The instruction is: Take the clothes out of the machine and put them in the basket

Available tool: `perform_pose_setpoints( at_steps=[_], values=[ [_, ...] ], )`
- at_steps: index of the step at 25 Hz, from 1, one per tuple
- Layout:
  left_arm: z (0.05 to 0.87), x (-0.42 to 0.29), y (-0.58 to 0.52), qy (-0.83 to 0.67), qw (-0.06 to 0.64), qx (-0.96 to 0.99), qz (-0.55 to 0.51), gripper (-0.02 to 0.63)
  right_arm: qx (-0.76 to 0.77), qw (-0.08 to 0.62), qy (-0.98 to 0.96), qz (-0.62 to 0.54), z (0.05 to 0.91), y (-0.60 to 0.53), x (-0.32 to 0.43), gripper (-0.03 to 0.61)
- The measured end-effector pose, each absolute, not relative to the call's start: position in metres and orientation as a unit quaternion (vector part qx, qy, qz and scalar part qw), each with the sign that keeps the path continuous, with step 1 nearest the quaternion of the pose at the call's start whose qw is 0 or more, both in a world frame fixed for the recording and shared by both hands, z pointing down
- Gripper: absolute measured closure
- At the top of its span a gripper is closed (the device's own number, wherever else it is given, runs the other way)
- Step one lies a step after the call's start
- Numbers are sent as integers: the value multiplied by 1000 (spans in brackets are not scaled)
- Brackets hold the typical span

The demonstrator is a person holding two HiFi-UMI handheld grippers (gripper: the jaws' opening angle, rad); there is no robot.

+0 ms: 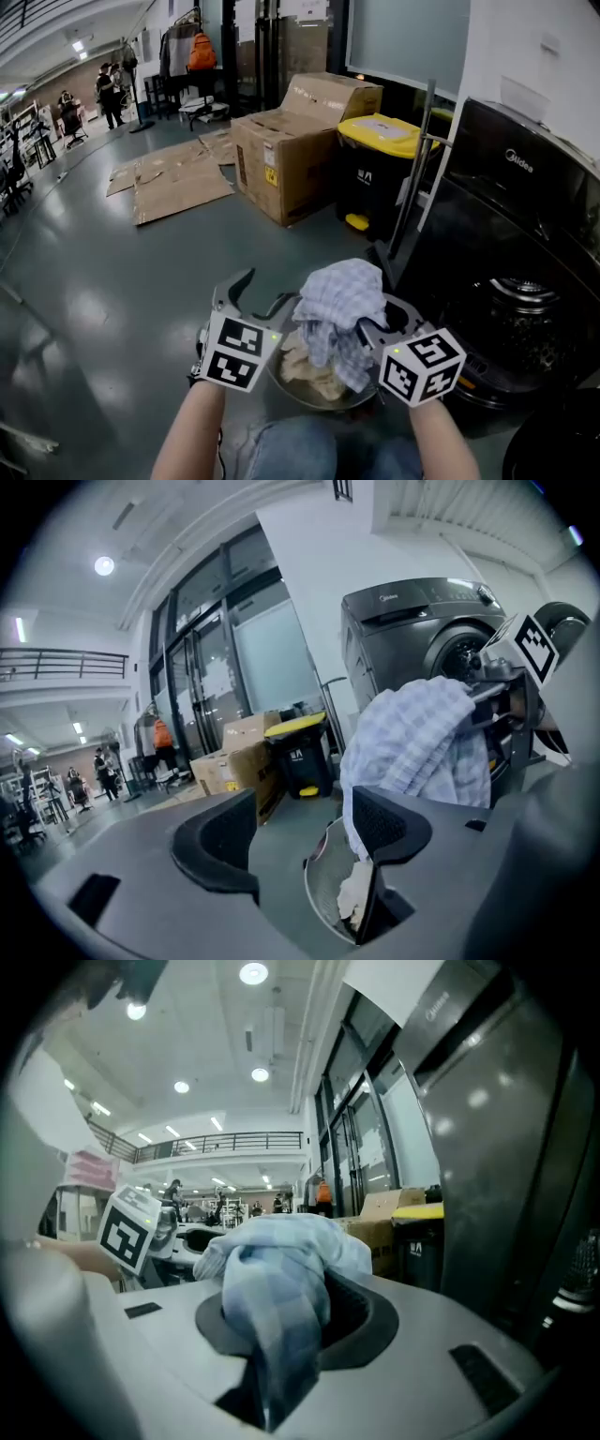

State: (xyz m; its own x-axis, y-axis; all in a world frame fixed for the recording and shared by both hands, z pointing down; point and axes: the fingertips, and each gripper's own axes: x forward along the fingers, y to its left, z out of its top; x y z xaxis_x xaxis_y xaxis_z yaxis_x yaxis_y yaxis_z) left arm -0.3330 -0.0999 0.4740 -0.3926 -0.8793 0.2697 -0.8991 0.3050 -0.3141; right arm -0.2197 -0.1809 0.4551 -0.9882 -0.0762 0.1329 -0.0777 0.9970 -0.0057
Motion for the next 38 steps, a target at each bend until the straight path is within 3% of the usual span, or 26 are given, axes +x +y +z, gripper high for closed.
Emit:
perform_pose_setpoints(
  at_steps=[8, 12, 15, 18, 38],
  values=[
    [479, -346, -91, -813, 32, 543, 208, 308, -2, 48, -999, 26, 441, -164, -251, 463],
    [484, -345, -92, -811, 36, 546, 206, 308, 10, 124, -992, -22, 475, -171, -251, 431],
    [491, -339, -93, -807, 41, 551, 208, 308, 22, 215, -975, -51, 530, -178, -245, 365],
    [495, -334, -95, -803, 44, 557, 207, 308, 26, 259, -964, -47, 563, -185, -237, 223],
    [507, -285, -156, -794, 16, 587, 155, 308, 57, 183, -980, -46, 543, -212, -185, 222]
  ],
)
